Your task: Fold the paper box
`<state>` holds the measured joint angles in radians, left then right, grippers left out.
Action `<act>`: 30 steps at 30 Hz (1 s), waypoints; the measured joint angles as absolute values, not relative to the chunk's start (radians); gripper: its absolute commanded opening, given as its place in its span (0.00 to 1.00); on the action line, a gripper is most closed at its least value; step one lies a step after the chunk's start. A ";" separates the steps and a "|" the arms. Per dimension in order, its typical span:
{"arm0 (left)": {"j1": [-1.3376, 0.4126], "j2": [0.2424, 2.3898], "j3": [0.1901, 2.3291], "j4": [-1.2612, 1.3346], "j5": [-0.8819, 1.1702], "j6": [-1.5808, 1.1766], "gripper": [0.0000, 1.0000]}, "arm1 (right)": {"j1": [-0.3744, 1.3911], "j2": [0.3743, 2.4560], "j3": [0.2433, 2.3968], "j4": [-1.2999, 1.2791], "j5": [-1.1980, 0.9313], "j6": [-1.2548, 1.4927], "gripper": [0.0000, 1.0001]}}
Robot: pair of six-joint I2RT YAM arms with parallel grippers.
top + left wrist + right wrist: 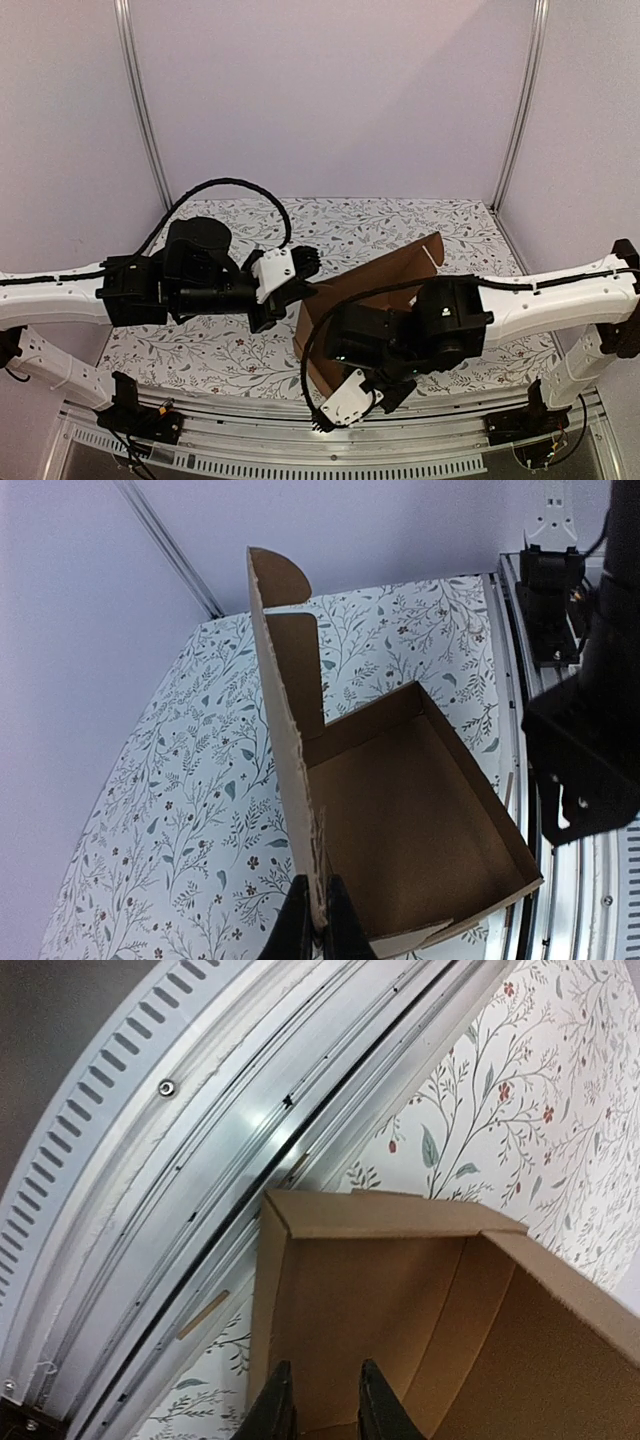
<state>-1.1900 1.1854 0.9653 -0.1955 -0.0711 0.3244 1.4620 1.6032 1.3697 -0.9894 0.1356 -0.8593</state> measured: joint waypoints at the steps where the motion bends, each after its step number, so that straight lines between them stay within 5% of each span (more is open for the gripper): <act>1: -1.190 1.185 0.965 -0.196 -0.071 0.324 0.00 | 1.485 1.652 1.399 -0.965 0.183 -0.866 0.13; 5: -1.190 1.182 0.963 -0.196 -0.071 0.321 0.00 | 1.538 1.827 1.511 -0.836 0.359 -0.889 0.03; 17: -1.186 1.138 0.930 -0.204 -0.083 0.321 0.00 | 1.549 2.001 1.494 -0.624 0.727 -1.008 0.01; 30: -1.180 1.115 0.915 -0.210 -0.089 0.329 0.00 | 1.437 1.879 1.372 -0.683 0.718 -0.970 0.06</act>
